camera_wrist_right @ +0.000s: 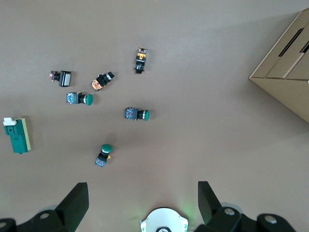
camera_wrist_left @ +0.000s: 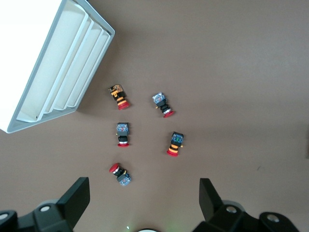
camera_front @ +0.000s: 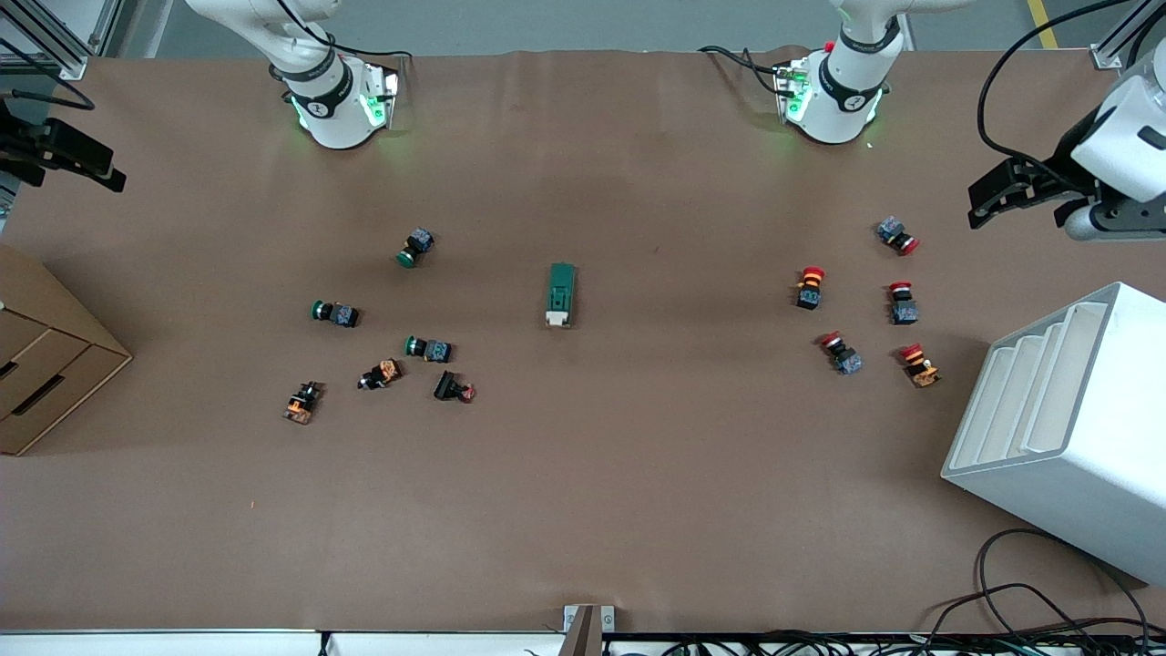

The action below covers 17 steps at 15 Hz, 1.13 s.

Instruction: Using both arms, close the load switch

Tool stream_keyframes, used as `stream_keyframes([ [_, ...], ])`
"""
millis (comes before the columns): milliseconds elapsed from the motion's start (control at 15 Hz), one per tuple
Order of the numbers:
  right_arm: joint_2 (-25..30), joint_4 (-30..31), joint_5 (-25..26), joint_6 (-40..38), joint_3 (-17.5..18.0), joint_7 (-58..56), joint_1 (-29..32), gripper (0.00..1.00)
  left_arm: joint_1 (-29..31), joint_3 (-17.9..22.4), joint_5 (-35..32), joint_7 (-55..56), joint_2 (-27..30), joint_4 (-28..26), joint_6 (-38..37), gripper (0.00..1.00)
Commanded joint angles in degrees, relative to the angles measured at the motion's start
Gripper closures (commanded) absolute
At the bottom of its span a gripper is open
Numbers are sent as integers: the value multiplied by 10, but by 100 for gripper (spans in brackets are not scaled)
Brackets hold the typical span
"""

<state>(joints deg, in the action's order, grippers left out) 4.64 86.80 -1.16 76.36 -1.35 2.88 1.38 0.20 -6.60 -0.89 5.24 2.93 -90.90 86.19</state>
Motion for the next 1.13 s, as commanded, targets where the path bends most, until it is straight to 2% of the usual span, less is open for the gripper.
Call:
stream_keyframes([
  [0,20,23,5,-4,5,3,1,0,-3,9,19,-25,41,-45,15,0],
  [333,22,21,5,-15,19,3,-6,0,-3,7,21,-34,52,-46,15,0],
  [733,22,19,2,-19,13,6,-3,0,-2,2,18,-44,52,-27,14,0],
  [1067,23,20,-2,13,14,3,-6,0,3,6,17,-41,47,-6,12,0],
])
